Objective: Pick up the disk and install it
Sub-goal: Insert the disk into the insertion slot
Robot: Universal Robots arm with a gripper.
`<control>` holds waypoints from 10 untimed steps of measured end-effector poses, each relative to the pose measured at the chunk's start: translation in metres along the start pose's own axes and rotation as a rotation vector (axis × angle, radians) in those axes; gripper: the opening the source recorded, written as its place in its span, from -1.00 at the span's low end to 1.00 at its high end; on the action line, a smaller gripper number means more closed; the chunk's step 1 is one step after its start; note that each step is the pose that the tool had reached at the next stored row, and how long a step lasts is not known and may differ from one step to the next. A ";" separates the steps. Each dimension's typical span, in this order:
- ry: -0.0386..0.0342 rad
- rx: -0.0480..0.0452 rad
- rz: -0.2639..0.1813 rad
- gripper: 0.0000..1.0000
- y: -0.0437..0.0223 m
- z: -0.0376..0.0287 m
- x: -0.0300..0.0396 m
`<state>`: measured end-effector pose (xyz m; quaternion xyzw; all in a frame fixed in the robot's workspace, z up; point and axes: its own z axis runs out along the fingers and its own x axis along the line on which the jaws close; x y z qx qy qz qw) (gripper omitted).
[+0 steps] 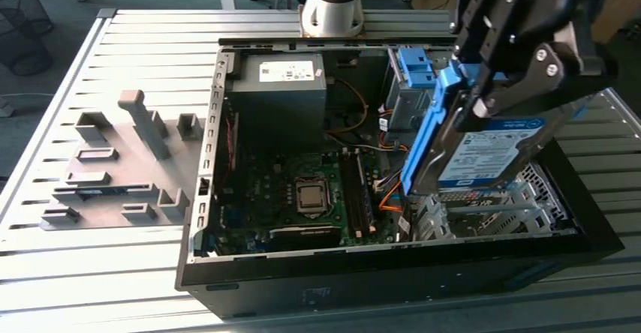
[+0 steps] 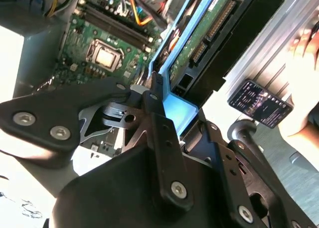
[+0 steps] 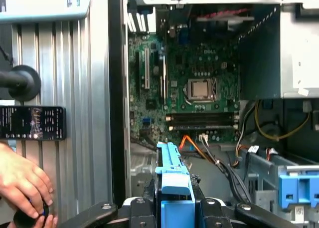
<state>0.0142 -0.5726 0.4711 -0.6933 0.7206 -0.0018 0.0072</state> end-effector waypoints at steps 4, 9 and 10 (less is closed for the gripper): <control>-0.0001 -0.0024 0.000 -0.26 -0.0166 0.0038 -0.0003; 0.0001 -0.0049 0.000 -0.26 -0.0329 0.0091 -0.0006; 0.0002 -0.0050 0.000 -0.26 -0.0346 0.0105 -0.0007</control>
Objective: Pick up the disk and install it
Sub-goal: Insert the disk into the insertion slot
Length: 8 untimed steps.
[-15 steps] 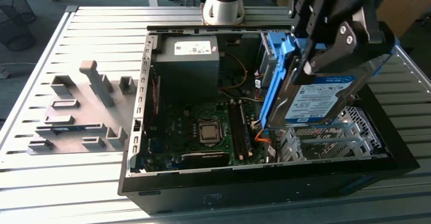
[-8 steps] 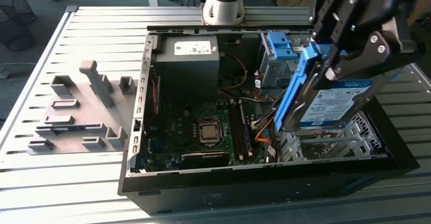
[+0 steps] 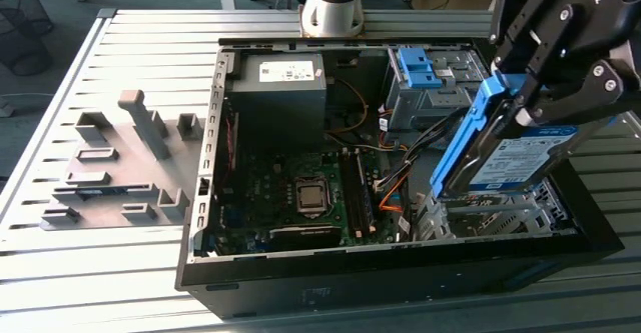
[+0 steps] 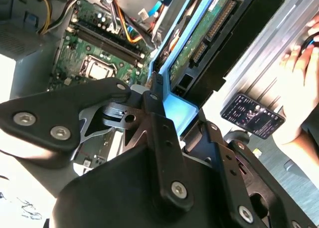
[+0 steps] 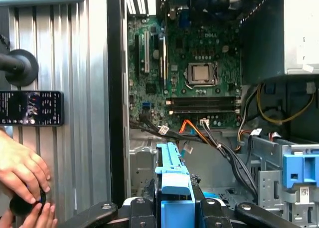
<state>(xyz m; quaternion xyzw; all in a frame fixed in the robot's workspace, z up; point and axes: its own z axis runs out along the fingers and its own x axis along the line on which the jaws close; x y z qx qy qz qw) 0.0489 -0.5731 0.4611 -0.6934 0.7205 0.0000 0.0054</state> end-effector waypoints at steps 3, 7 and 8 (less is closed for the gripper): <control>-0.0003 -0.0001 0.000 -0.26 -0.0053 0.0047 -0.0001; 0.0000 -0.0018 -0.011 -0.26 -0.0125 0.0071 -0.0005; 0.0000 -0.0018 -0.011 -0.26 -0.0130 0.0075 -0.0005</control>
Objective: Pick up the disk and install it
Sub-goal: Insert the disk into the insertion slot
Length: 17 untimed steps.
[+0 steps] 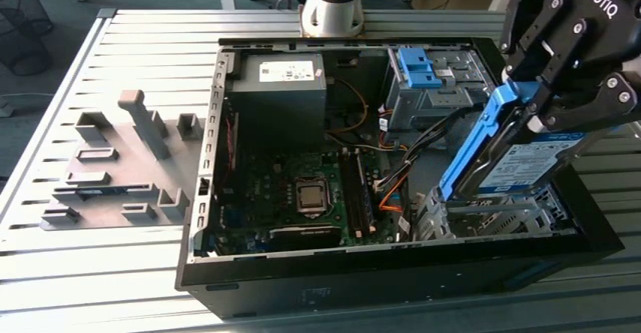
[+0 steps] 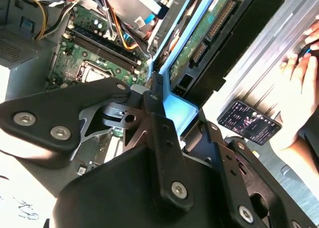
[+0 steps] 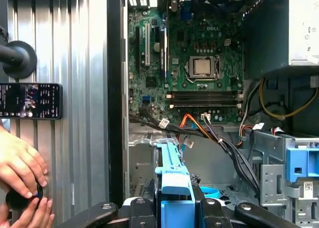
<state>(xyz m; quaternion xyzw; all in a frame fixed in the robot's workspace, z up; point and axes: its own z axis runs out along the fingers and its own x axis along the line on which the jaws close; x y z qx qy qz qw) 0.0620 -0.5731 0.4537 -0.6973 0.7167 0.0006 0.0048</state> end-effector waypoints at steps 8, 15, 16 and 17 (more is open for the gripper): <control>0.0000 -0.0005 0.001 -0.26 -0.0038 0.0039 -0.0032; -0.0001 -0.0004 0.010 -0.26 -0.0053 0.0099 -0.0041; -0.0001 -0.0004 0.011 -0.26 -0.0056 0.0108 -0.0041; 0.0000 -0.0004 0.012 -0.26 -0.0056 0.0118 -0.0041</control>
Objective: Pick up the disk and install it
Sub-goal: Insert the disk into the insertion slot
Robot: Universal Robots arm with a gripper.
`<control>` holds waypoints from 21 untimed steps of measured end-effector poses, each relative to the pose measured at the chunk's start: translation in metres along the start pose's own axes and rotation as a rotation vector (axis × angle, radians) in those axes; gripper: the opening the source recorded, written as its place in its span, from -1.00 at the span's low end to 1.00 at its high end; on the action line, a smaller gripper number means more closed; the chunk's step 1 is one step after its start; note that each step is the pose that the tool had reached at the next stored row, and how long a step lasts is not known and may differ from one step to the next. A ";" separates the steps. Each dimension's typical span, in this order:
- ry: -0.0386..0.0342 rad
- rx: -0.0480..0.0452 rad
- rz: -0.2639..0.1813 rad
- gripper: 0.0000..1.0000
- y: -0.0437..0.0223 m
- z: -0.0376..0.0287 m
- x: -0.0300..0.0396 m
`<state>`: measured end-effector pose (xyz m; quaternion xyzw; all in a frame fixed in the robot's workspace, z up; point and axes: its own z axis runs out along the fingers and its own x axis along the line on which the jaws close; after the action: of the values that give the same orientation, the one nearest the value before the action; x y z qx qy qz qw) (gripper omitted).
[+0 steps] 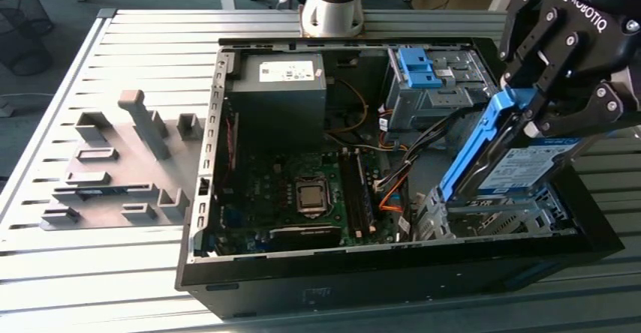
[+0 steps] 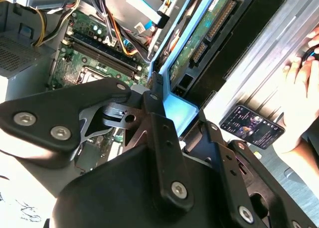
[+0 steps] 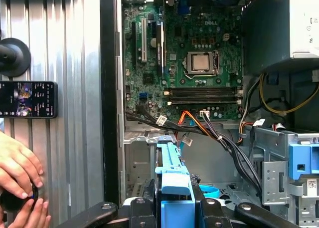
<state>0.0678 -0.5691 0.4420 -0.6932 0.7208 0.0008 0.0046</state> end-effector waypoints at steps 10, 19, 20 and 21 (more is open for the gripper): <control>0.0000 0.0000 0.001 -0.26 0.0000 0.0104 0.0001; 0.0001 -0.0002 0.001 -0.26 0.0000 0.0158 0.0001; 0.0001 -0.0002 0.001 -0.26 0.0000 0.0159 0.0001; -0.0001 -0.0002 0.001 -0.26 0.0000 0.0159 0.0001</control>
<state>0.0679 -0.5691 0.4261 -0.6927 0.7212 0.0008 0.0046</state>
